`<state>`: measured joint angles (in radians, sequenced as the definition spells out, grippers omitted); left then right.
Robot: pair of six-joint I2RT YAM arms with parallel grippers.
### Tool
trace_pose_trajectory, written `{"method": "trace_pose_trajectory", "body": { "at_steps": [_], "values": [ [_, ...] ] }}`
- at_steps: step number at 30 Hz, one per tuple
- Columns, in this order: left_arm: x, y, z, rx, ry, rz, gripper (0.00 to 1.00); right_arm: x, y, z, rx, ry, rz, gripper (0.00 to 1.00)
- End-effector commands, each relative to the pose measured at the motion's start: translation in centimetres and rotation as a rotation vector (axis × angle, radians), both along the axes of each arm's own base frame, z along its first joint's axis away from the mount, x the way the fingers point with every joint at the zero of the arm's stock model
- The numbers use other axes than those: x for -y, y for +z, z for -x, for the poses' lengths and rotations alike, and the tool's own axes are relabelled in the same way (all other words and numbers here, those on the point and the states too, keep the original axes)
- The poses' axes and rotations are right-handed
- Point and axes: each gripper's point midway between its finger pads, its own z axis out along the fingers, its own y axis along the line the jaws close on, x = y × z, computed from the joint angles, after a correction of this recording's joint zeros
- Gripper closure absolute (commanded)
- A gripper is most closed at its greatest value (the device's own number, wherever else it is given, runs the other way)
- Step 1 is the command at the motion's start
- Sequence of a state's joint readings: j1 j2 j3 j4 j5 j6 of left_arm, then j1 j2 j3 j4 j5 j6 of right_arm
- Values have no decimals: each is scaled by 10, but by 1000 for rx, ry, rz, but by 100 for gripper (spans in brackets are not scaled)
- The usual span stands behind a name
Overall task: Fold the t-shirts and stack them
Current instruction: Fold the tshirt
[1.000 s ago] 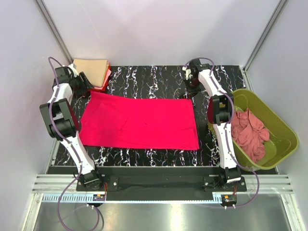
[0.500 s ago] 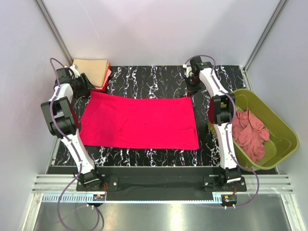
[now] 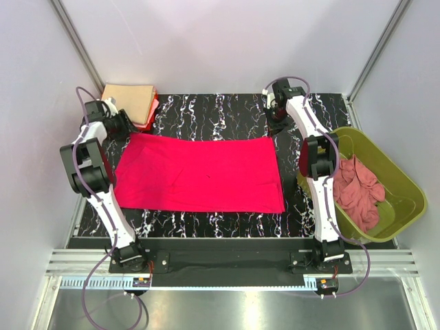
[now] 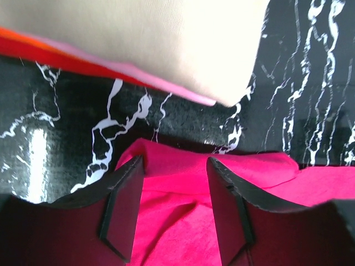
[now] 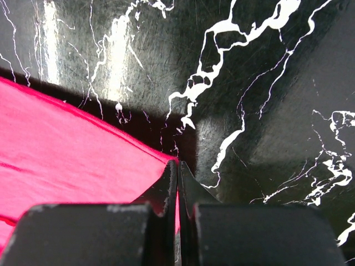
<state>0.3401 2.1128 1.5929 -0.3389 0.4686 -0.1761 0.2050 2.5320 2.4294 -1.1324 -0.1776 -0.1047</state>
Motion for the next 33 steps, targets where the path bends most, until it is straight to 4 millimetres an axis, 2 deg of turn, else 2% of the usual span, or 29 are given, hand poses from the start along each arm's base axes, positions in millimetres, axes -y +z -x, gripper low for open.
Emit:
{"method": "trace_pose_trajectory", "body": {
  "at_steps": [1,4,6,7,10,15,16,17,18,19,21,22,23,26,27,28,29,31,33],
  "values": [
    [1,22,-2,56,-16,-43,47,-8,41,-4,87,7,-36,100],
    [8,22,-4,57,-33,-48,54,-10,41,-3,88,6,-36,100],
    [8,27,-5,63,-32,-53,64,-8,40,-4,89,4,-29,100],
    [9,28,-4,60,-31,-50,80,-8,40,-3,90,6,-27,100],
    [6,37,-5,63,-19,-65,100,-2,43,-5,106,-10,4,100],
    [1,62,2,91,17,-105,100,12,51,-7,147,-64,73,100],
    [-2,64,4,91,31,-118,100,13,63,-11,191,-77,65,100],
    [-3,74,6,106,42,-129,100,15,66,-10,204,-89,76,100],
    [-5,76,8,108,55,-138,100,16,60,-5,192,-92,84,100],
    [-8,80,10,111,74,-151,100,18,68,-7,220,-106,88,100],
    [-9,82,12,113,87,-146,100,26,66,-3,223,-139,120,100],
    [-8,80,15,108,90,-141,100,28,75,-6,259,-153,119,100],
    [-7,79,15,108,92,-136,100,28,68,0,246,-154,119,100],
    [-5,73,22,96,106,-119,100,19,88,-3,331,-144,63,100],
    [-6,73,22,101,117,-115,100,15,80,-2,351,-125,50,100],
    [-7,70,27,93,125,-112,100,7,92,2,381,-103,6,100],
    [-8,69,28,96,136,-109,100,7,82,9,365,-99,8,100],
    [-9,69,32,97,151,-98,100,8,86,11,380,-110,16,100],
    [-12,67,35,94,171,-95,100,10,76,19,359,-112,32,100]
  ]
}}
